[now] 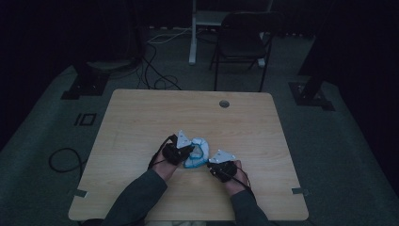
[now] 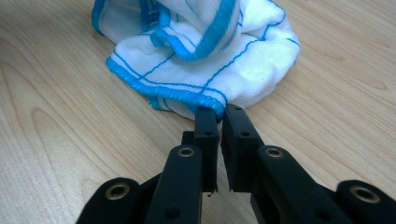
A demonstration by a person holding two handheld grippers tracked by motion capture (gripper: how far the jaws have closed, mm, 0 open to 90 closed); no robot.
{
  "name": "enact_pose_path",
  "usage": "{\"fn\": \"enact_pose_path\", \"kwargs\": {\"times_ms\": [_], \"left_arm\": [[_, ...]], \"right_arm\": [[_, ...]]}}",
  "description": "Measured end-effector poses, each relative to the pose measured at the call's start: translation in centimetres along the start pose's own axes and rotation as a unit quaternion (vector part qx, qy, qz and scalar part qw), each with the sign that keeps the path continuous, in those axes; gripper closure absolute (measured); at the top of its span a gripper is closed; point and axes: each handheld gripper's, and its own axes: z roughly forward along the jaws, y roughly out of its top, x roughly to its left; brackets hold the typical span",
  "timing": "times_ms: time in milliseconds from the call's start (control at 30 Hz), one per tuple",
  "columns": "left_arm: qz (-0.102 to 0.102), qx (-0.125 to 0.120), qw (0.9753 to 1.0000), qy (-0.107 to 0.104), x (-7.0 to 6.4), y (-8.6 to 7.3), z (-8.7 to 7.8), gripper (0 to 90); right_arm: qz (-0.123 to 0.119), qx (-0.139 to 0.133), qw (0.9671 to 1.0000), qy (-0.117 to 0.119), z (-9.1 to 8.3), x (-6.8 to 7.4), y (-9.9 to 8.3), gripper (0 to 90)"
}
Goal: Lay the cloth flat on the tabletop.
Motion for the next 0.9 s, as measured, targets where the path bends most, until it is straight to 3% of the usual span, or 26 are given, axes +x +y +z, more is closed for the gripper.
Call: {"fn": "enact_pose_path", "kwargs": {"times_ms": [667,900], "left_arm": [[-0.035,-0.01,0.9991,0.02,2.1,-0.7,-0.9,85.3],[-0.058,-0.013,0.9978,0.029,3.3,-1.4,-1.3,85.3]], "right_arm": [[0.023,0.001,0.9996,-0.014,-0.6,-1.1,-0.3,88.2],[0.037,0.001,0.9991,-0.022,-1.0,-2.1,-0.6,88.4]]}}
